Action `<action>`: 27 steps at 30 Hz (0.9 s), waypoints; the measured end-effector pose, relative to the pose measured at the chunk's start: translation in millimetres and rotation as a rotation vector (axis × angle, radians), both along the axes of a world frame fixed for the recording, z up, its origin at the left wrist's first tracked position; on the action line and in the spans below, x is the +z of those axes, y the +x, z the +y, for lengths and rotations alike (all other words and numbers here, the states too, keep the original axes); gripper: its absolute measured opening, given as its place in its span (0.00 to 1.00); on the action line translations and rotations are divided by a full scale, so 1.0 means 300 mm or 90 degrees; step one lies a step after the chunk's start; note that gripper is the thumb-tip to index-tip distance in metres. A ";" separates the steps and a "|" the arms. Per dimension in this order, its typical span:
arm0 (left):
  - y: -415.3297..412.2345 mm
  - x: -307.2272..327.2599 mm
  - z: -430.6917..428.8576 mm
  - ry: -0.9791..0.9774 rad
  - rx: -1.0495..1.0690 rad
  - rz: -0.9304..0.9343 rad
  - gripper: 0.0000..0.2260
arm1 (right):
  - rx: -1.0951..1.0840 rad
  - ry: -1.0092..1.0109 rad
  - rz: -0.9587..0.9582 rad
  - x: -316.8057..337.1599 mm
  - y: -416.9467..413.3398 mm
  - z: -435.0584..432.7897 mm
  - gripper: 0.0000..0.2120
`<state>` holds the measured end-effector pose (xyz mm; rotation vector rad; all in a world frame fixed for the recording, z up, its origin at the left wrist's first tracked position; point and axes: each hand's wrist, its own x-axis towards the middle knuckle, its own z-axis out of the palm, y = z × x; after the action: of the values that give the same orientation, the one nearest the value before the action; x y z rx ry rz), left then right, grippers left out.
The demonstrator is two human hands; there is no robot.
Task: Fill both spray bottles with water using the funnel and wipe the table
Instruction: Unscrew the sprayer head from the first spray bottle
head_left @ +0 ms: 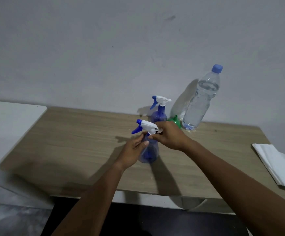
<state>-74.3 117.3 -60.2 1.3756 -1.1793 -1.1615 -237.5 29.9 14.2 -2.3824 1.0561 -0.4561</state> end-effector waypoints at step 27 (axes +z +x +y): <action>0.017 0.043 0.010 0.012 -0.038 -0.029 0.19 | 0.001 0.089 -0.040 -0.012 -0.041 0.000 0.11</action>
<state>-69.1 120.3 -47.3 1.3958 -1.2522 -1.1915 -249.8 29.8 10.7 -2.2321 1.0235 -0.4390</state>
